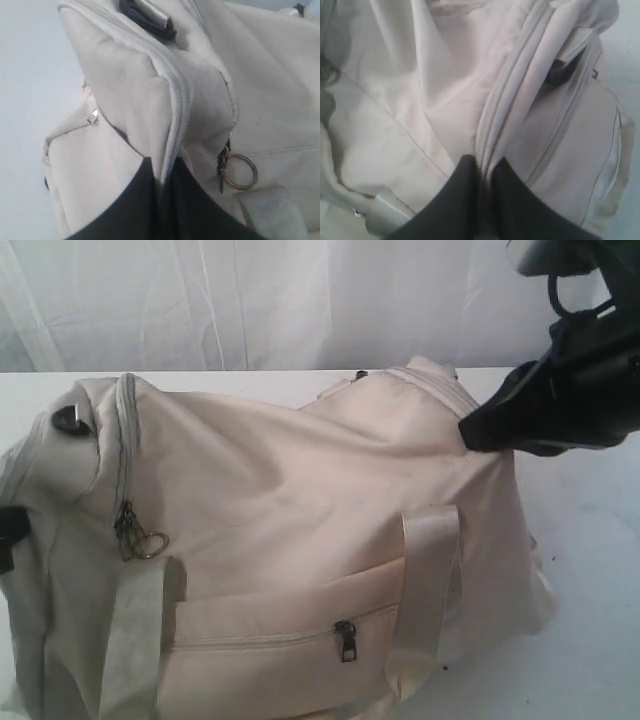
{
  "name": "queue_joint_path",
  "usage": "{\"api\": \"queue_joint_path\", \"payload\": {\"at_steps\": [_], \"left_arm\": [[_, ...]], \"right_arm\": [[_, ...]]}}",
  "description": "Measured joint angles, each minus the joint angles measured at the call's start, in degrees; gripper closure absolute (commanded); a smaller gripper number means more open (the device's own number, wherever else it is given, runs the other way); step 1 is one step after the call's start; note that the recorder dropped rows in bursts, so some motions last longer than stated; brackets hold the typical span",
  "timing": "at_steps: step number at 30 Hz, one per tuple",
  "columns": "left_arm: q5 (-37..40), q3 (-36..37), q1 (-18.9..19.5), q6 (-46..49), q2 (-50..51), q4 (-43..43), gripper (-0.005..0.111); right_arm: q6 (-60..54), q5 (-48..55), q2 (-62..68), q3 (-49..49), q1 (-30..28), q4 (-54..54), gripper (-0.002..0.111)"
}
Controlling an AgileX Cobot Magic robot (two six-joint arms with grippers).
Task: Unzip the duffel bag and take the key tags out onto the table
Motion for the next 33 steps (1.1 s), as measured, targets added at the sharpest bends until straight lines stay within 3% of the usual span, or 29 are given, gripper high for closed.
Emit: {"api": "queue_joint_path", "payload": {"at_steps": [8,16,22,26,30,33], "left_arm": [[-1.8,-5.1,0.0,0.2,0.8,11.6,0.107],[-4.2,-6.9,0.0,0.2,1.0,14.3,0.107],[-7.0,-6.9,0.0,0.2,1.1,14.3,0.107],[-8.8,-6.9,0.0,0.4,1.1,14.3,0.107],[-8.8,-6.9,0.0,0.4,1.1,14.3,0.107],[-8.8,-6.9,0.0,0.4,1.1,14.3,0.107]], "right_arm": [[0.1,6.7,-0.3,-0.1,0.0,-2.5,0.108],[0.0,6.9,-0.3,2.2,0.0,-2.7,0.091],[-0.2,1.2,-1.6,0.7,0.0,-2.0,0.075],[-0.3,-8.4,-2.9,-1.6,0.0,6.3,0.075],[-16.9,-8.9,-0.7,-1.8,3.4,22.1,0.063],[-27.4,-6.3,5.5,-1.8,11.5,25.4,0.051]]}}
